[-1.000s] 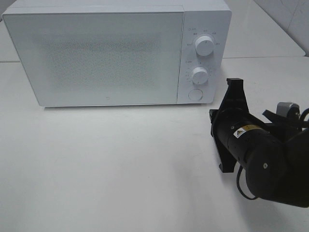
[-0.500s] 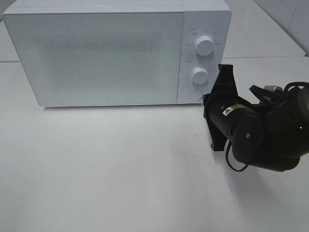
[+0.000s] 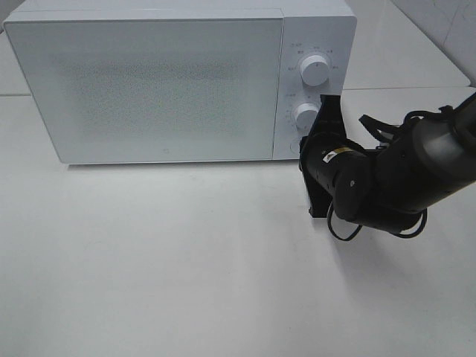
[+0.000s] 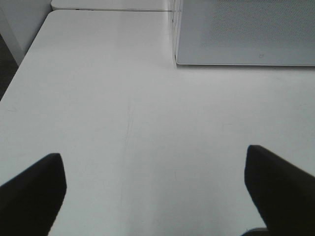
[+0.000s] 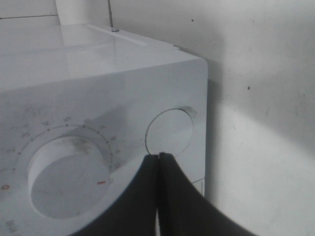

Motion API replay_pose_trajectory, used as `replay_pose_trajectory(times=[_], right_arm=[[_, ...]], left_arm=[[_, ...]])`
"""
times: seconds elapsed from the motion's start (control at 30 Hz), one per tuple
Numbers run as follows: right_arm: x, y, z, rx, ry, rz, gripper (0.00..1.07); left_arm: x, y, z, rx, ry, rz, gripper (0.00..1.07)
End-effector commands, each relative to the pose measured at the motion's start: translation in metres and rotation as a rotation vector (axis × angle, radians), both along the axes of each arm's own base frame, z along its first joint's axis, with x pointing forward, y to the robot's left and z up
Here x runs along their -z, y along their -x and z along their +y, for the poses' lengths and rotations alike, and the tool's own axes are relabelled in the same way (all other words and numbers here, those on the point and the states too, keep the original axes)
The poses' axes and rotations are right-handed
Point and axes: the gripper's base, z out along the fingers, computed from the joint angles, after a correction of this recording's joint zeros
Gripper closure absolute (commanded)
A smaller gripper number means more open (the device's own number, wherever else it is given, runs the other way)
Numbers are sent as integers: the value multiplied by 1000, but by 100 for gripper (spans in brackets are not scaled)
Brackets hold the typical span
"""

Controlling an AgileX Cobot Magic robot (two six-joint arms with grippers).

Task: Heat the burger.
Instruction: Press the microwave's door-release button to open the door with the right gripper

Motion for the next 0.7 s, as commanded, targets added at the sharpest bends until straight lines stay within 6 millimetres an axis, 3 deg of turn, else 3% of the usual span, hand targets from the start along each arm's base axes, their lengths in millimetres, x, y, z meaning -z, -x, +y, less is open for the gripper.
replay_pose_trajectory(times=[0.03,0.7], right_arm=[[-1,-6,1,-11,-2,4,107],[13,-27,1,19,-2,32,107]], left_arm=[[0,2,0,-3,-1,-30,13],[0,2,0,-3,-1,-30,13]])
